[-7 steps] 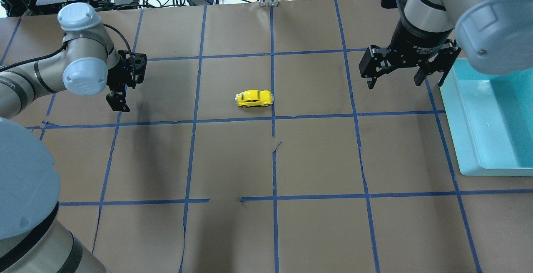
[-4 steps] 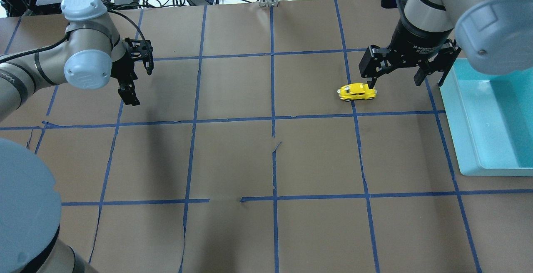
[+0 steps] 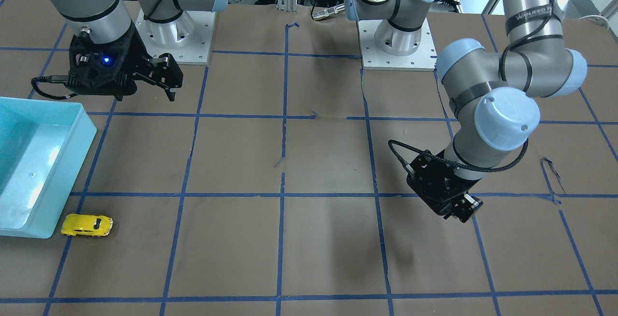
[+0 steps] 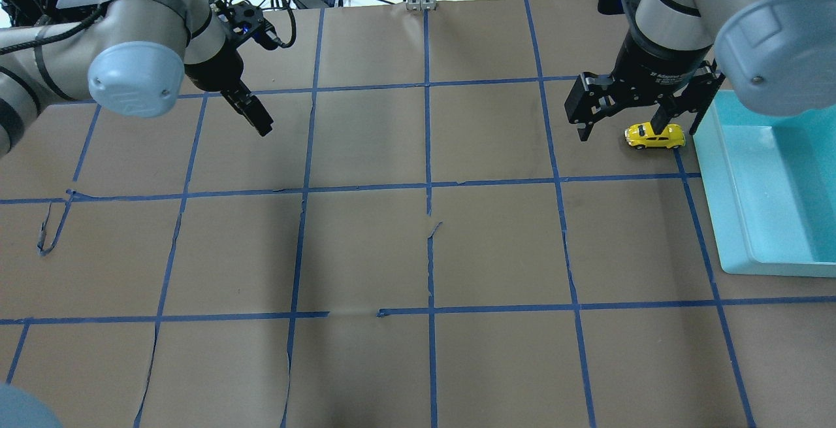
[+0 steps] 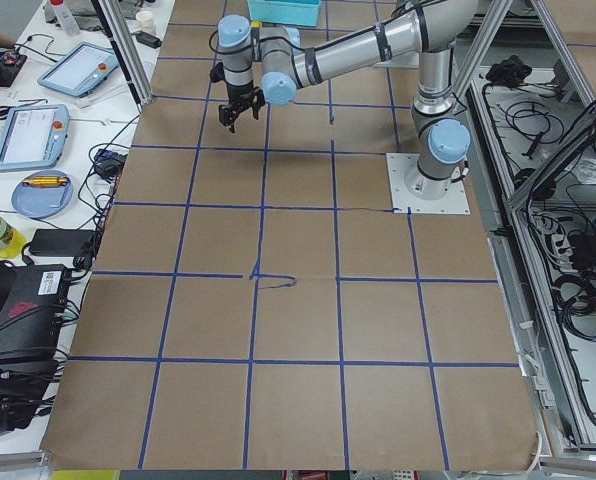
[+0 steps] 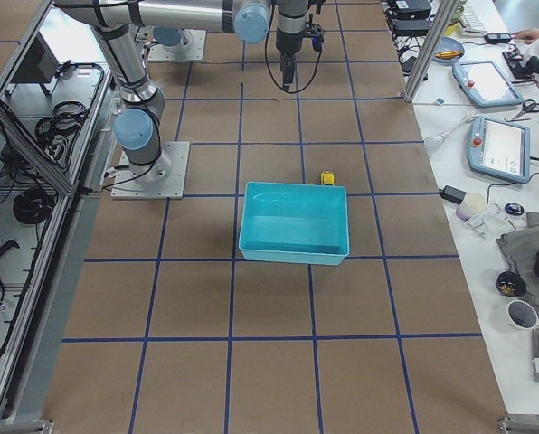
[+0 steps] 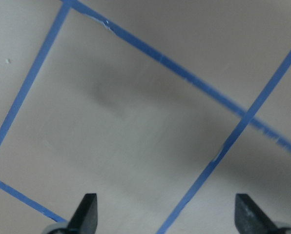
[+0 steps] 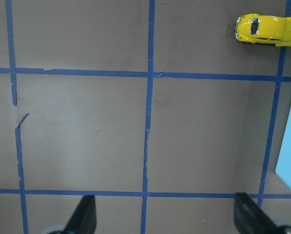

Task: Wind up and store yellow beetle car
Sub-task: 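Lower the right gripper to the stopped car while the left arm lifts away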

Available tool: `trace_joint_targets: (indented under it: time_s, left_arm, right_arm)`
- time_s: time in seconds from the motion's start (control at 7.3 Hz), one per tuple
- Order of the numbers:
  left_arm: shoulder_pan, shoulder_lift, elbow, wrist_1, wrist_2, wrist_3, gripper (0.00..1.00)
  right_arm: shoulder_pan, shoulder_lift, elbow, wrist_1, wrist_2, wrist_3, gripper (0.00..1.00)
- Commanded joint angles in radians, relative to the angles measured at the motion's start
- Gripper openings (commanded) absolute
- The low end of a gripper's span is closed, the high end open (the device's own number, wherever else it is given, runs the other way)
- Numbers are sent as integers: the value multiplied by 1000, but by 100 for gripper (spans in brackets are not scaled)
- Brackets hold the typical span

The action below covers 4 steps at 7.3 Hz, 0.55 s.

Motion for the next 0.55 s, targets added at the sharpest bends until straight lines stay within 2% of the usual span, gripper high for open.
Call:
trace_joint_targets:
  time_s: [0.0,0.27,0.41]
  left_arm:
    - [-44,120,71,-167,-13,-324,100]
    - [-61,220,71,-215,-33,-463,100]
    - [-69,264,71,-217,-36,-558,100]
  right_arm:
    - [-3,3,-3,-13,3,-144,100]
    - [-55,25,-2,-41,2,-407,100]
    - [-90,70,-2,-58,2,-505,100]
